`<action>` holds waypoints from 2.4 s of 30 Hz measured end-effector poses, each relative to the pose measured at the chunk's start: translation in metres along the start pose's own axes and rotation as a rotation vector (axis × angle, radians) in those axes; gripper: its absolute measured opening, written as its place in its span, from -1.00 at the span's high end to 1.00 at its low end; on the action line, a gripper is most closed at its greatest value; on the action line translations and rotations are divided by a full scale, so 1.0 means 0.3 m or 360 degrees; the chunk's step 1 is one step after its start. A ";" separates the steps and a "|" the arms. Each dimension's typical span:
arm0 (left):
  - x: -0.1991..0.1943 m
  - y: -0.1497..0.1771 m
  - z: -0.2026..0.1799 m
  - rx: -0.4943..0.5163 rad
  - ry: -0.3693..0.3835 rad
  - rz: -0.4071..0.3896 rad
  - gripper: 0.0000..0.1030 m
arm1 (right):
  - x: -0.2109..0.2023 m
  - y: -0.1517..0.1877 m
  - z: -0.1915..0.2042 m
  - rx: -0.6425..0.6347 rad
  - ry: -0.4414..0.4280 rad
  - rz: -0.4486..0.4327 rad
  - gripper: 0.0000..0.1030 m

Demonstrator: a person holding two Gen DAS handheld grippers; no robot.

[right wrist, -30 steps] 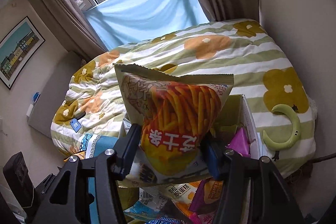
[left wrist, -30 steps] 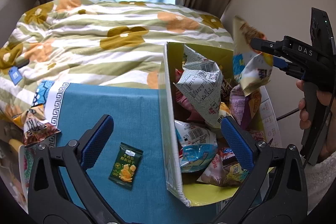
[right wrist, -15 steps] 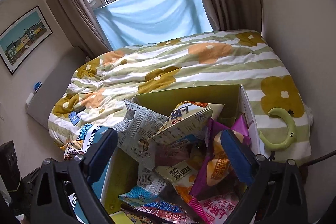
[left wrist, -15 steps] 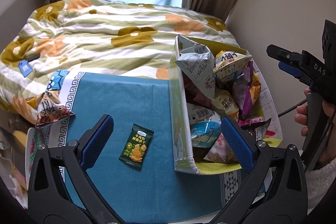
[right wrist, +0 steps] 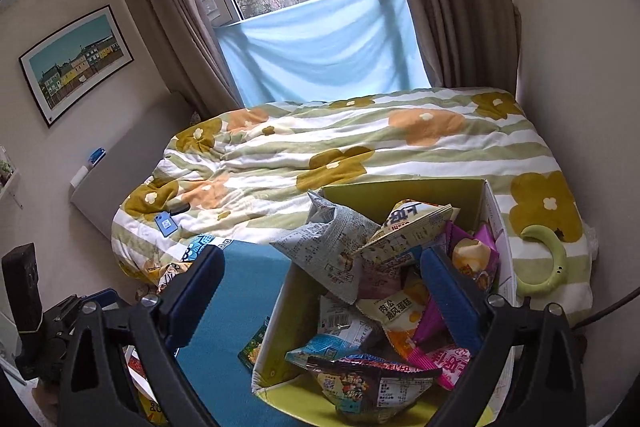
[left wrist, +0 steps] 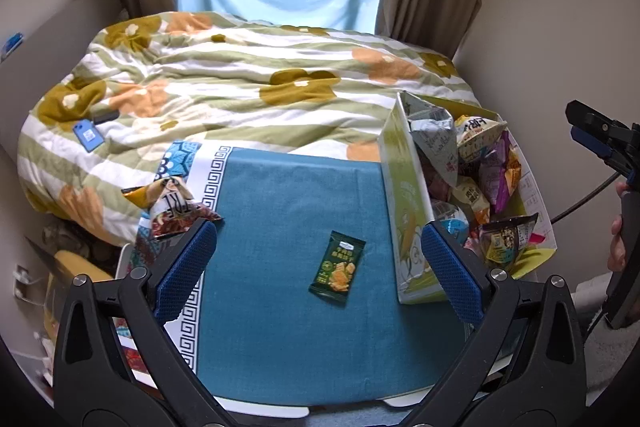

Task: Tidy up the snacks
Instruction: 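Move both tools toward the orange bag and the green cracker pack, then grasp the orange bag with the left tool while the right tool grasps the green cracker pack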

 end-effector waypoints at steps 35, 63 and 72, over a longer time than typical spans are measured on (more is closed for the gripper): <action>0.647 -0.038 0.843 -0.0182 0.0376 0.0614 -0.97 | 0.537 0.481 0.614 0.0335 0.0621 0.0435 -0.90; 0.741 0.004 0.769 0.0053 0.0391 0.0692 -0.24 | 0.728 0.639 0.444 0.0418 0.0838 0.0510 -0.63; 0.695 0.014 0.757 0.0093 0.0434 0.0678 -0.24 | 0.777 0.657 0.432 0.0396 0.0916 0.0580 -0.34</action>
Point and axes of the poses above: each gripper's, at about its wrist camera, not at the fingertips, and x roughly the way its jaws point, z to its left, y to its underside, the point moved 3 cm from there along x, roughly the way its jaws point, and after that the axes turned 2 degrees about y, right-handed, at the moved point
